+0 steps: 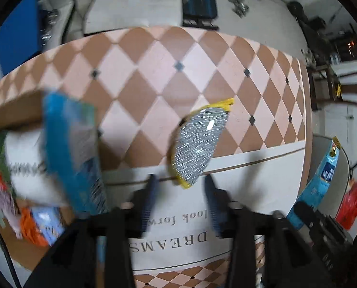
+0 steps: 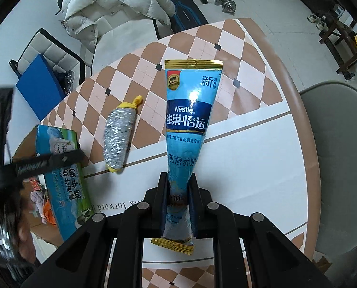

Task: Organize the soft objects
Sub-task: 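Grasp the silver scrubber with the left tool while the right tool grasps the blue Nestle tube, then lower the scrubber and tube into the box and open both tools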

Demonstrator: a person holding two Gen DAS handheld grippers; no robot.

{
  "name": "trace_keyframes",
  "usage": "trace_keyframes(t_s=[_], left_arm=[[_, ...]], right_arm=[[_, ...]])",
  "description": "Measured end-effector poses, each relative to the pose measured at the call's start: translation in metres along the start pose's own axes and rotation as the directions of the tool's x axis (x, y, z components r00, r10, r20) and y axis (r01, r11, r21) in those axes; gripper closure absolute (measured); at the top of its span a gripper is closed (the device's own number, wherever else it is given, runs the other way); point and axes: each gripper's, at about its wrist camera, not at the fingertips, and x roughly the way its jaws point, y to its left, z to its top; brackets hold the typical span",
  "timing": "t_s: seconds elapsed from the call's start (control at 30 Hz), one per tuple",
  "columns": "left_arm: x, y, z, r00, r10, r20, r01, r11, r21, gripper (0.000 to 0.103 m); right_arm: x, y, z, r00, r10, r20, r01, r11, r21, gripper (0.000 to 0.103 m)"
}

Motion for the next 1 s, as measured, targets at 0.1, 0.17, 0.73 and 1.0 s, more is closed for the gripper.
trace_keyframes(t_s=[0.1,0.17,0.73,1.0], left_arm=[[0.014,-0.013,0.023,0.998,0.051,-0.027,-0.049,0.997,0.061,0.044],[0.023,-0.020,0.032,0.995,0.089,-0.035,-0.086,0.992,0.095,0.044],[-0.035,0.007,-0.077,0.992,0.017,0.122,-0.027,0.996,0.082,0.059],[-0.131,0.130,-0.123,0.967,0.091,0.237,-0.075,0.994,-0.077,0.059]], right_arm=[[0.002,-0.001,0.003,1.000,-0.010,-0.003,0.010,1.000,0.007,0.087],[0.005,-0.004,0.006,1.000,-0.017,-0.007,0.017,1.000,0.013,0.087],[-0.004,0.032,-0.044,0.999,0.036,-0.034,-0.038,0.998,-0.056,0.087],[-0.025,0.149,-0.086,0.978,0.201,-0.052,-0.207,0.958,-0.196,0.087]])
